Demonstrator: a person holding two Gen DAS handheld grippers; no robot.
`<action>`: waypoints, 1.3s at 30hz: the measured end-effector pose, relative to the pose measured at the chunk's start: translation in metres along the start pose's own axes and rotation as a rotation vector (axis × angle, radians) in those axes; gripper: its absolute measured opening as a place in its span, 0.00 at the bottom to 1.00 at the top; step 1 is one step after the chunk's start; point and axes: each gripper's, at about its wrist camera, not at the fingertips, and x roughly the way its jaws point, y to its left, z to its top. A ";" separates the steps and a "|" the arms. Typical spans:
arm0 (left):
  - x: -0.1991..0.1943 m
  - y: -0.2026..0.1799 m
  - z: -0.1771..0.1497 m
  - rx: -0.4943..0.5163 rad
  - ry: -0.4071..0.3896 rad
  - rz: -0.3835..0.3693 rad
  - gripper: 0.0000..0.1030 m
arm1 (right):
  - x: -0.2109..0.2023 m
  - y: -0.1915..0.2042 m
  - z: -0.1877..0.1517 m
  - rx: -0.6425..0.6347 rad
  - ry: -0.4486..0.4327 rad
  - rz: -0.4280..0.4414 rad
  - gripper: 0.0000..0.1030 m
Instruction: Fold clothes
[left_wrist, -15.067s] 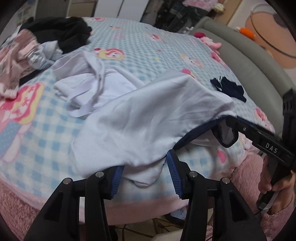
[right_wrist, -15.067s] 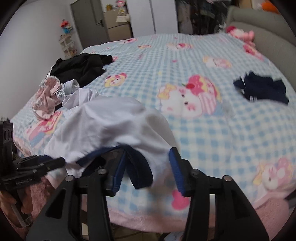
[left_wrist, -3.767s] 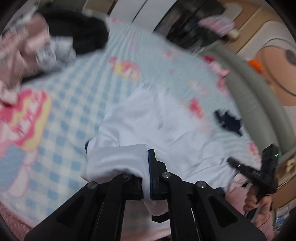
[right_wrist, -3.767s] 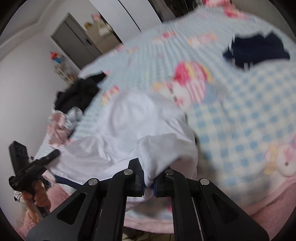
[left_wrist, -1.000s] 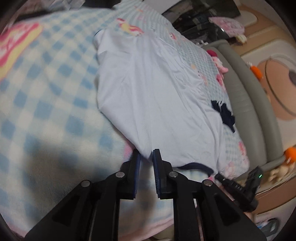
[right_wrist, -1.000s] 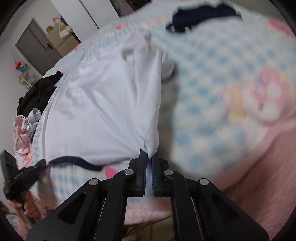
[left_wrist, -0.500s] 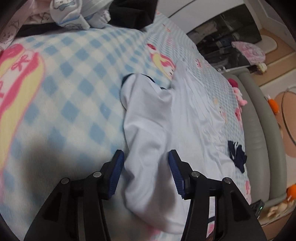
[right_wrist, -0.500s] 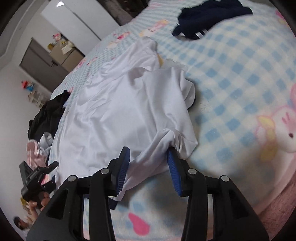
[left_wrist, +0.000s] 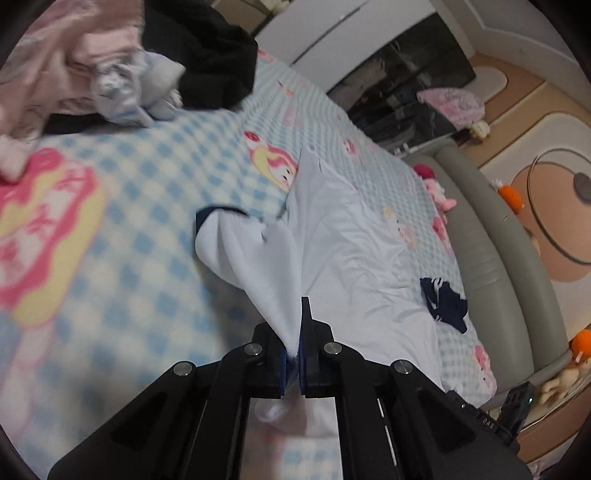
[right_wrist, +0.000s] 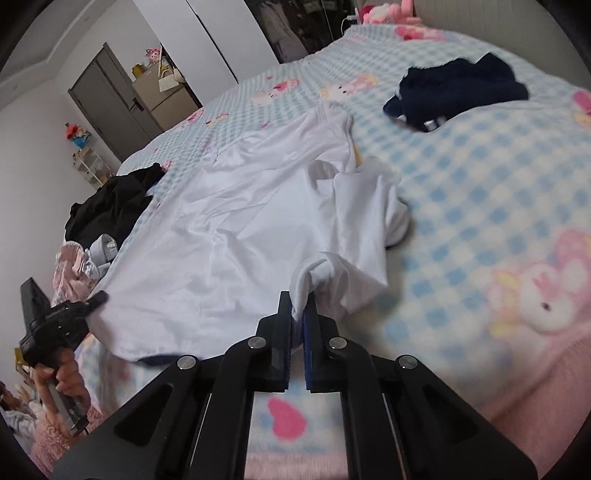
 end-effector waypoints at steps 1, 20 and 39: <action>-0.010 0.004 -0.004 -0.005 -0.010 0.007 0.04 | -0.008 0.001 -0.005 0.002 -0.001 0.006 0.03; -0.019 0.028 -0.052 -0.076 0.144 -0.049 0.32 | -0.022 -0.017 -0.029 0.066 0.080 -0.046 0.16; 0.012 -0.065 -0.001 0.236 0.272 -0.043 0.39 | -0.020 0.039 0.007 -0.157 0.217 0.240 0.36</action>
